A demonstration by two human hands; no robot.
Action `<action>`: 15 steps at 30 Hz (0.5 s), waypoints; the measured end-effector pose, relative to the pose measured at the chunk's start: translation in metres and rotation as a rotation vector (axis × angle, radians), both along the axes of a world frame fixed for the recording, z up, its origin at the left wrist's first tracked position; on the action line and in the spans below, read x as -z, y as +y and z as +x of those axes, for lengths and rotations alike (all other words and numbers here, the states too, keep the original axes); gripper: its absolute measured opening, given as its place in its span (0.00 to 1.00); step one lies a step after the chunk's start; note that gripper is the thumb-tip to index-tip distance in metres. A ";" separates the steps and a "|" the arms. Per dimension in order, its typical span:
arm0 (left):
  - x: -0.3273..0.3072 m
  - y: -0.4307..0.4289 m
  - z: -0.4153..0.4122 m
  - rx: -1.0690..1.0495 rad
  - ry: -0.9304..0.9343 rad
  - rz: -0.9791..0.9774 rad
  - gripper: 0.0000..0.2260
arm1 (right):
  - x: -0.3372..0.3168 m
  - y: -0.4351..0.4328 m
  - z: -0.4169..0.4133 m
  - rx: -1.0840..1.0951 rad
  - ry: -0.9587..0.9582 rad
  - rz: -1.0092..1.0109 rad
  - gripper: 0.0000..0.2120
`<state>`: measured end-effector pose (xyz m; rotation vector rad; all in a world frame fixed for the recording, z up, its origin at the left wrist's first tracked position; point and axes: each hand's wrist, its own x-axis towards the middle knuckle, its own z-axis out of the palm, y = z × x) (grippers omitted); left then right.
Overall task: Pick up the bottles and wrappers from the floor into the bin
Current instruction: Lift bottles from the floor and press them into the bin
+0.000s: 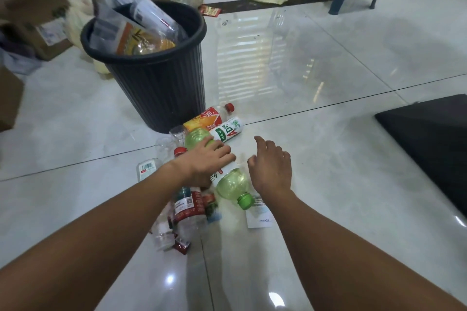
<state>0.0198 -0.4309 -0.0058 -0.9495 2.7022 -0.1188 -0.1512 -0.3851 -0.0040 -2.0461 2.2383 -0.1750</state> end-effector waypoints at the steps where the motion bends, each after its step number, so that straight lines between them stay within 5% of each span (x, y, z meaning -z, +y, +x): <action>1: -0.005 0.000 0.004 -0.035 0.017 -0.016 0.36 | -0.002 0.000 -0.002 0.012 0.004 0.003 0.24; 15: -0.037 0.016 0.062 -0.598 0.327 -0.102 0.32 | -0.002 0.029 0.007 0.027 0.022 0.142 0.23</action>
